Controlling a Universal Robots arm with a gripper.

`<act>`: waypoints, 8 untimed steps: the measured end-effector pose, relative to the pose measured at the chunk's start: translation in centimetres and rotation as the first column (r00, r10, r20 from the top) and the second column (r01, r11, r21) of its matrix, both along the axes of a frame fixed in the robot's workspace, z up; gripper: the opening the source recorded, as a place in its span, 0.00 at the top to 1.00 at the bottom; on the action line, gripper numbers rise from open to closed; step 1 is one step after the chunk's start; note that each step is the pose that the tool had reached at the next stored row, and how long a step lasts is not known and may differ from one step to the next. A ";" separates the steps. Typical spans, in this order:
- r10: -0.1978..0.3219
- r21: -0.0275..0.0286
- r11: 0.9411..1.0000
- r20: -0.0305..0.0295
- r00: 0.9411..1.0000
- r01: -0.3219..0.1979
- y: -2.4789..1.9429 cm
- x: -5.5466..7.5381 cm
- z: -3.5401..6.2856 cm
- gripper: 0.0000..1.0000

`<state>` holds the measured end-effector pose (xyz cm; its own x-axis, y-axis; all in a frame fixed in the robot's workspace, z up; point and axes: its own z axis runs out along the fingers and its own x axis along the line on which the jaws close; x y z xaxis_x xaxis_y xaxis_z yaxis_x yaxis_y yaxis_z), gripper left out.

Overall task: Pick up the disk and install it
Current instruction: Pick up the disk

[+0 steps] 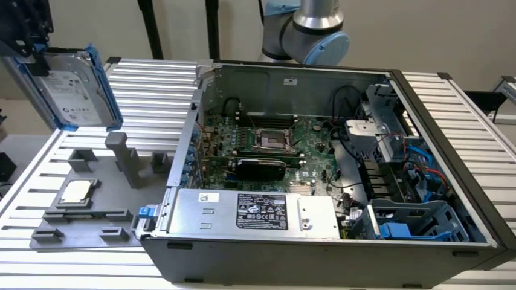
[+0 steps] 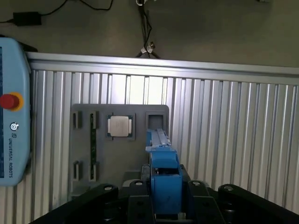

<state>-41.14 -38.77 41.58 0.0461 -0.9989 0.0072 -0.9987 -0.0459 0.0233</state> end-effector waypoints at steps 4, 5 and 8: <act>0.000 0.000 1.000 0.000 1.000 0.000 0.00 1.6 1.82 0.67; 0.000 0.000 1.000 0.000 1.000 0.000 0.00 2.1 2.29 0.67; 0.000 0.001 1.000 -0.001 1.000 0.000 0.00 3.4 3.62 0.67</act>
<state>-37.73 -38.78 45.21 0.0461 -0.9989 0.0062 -0.9987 -0.0460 0.0238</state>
